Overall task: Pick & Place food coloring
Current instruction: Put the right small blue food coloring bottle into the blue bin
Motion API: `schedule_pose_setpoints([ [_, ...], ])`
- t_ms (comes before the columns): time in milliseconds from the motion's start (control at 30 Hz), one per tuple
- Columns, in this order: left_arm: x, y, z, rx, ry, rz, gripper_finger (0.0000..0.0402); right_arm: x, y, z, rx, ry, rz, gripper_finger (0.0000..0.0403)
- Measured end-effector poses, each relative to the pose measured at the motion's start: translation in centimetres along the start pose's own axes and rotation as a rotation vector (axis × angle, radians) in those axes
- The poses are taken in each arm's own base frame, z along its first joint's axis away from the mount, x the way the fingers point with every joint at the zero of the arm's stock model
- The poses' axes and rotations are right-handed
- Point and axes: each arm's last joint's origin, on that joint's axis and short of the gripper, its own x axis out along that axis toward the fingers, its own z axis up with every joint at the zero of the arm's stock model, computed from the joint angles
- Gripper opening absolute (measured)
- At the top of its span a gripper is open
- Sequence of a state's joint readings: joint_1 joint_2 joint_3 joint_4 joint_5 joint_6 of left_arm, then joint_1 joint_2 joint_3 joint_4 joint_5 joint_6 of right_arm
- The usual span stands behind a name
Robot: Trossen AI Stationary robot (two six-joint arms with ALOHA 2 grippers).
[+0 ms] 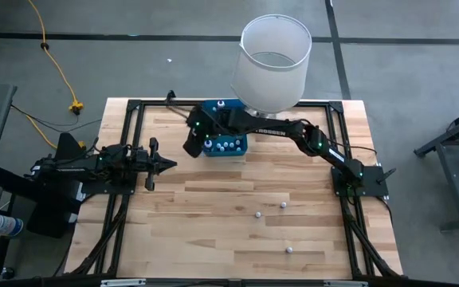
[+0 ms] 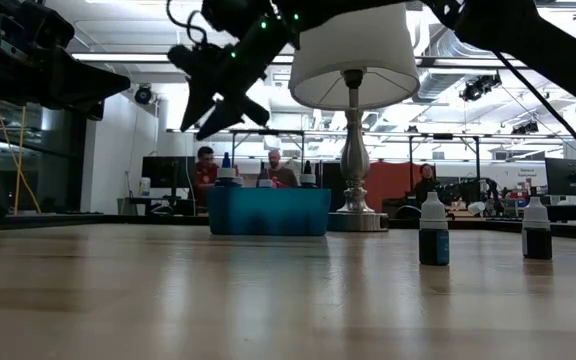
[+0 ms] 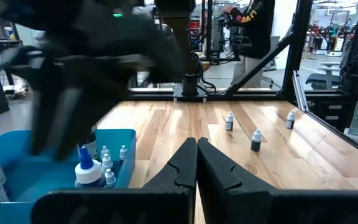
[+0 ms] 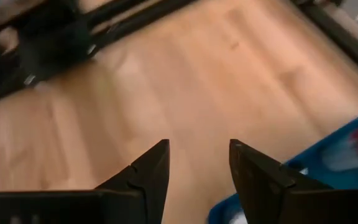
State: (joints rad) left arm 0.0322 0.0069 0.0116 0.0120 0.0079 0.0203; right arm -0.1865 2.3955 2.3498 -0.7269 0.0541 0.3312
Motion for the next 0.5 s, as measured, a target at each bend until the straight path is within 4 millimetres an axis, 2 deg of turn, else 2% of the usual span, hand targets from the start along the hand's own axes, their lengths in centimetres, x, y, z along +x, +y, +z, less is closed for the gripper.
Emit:
schedule_pose_setpoints([
  [133, 0.0, 0.0, 0.0, 0.000, 0.000, 0.000, 0.0000, -0.6, 1.5, -1.0, -0.054, 0.064, 0.016, 0.0154],
  [300, 0.0, 0.0, 0.0, 0.000, 0.000, 0.000, 0.0000, -3.0, 3.3, -1.5, -0.155, 0.107, 0.031, 0.0157],
  [500, 0.0, 0.0, 0.0, 0.000, 0.000, 0.000, 0.0000, -5.3, 5.2, -4.0, -0.274, 0.330, 0.075, 0.0155],
])
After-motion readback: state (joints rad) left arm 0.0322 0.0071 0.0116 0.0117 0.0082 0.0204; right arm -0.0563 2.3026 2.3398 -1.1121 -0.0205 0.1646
